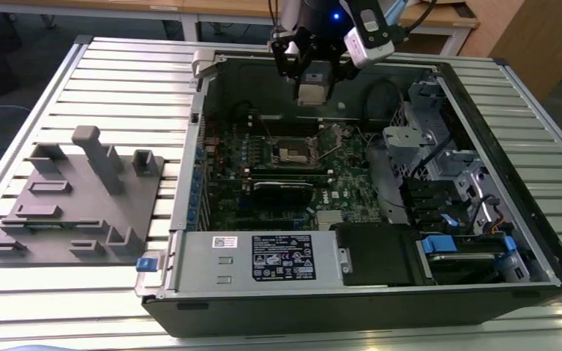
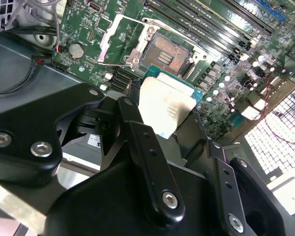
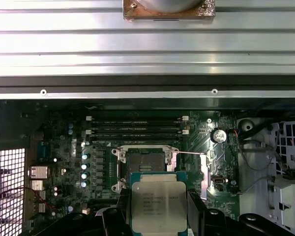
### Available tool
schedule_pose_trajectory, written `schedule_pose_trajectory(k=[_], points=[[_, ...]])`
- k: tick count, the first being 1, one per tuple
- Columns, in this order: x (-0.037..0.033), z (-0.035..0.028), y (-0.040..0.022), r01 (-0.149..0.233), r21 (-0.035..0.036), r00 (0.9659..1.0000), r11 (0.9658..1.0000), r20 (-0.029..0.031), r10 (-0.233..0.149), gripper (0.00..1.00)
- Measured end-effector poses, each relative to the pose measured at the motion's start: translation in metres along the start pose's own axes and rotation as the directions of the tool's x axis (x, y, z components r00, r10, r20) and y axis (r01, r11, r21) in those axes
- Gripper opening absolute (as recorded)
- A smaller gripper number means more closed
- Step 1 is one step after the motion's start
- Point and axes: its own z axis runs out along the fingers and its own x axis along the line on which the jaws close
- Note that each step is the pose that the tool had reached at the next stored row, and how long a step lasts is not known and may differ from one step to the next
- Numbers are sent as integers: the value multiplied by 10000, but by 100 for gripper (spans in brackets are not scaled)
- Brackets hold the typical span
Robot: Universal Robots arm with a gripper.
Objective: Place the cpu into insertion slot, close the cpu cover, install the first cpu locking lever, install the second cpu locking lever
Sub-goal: 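Place the cpu into insertion slot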
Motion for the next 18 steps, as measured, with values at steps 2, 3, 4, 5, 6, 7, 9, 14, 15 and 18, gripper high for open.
schedule_pose_trajectory(k=[2,3,4,5,6,7,9,14,15,18], points=[[0,7,-1,0,-2,10000,10000,4,0,54],[0,10,-1,1,0,10000,10000,6,-1,54],[0,14,-1,1,1,10000,10000,9,-1,54],[0,19,-2,1,1,10000,10000,13,-1,54],[0,22,-2,1,3,10000,10000,16,-1,54],[0,25,-2,2,5,10000,10000,18,-2,54],[0,30,-3,2,6,10000,10000,21,-2,54],[0,40,-4,3,9,10000,10000,27,-3,54],[0,58,-5,4,16,10000,10000,55,-5,54],[0,76,-7,8,23,10000,10000,90,-8,54]])
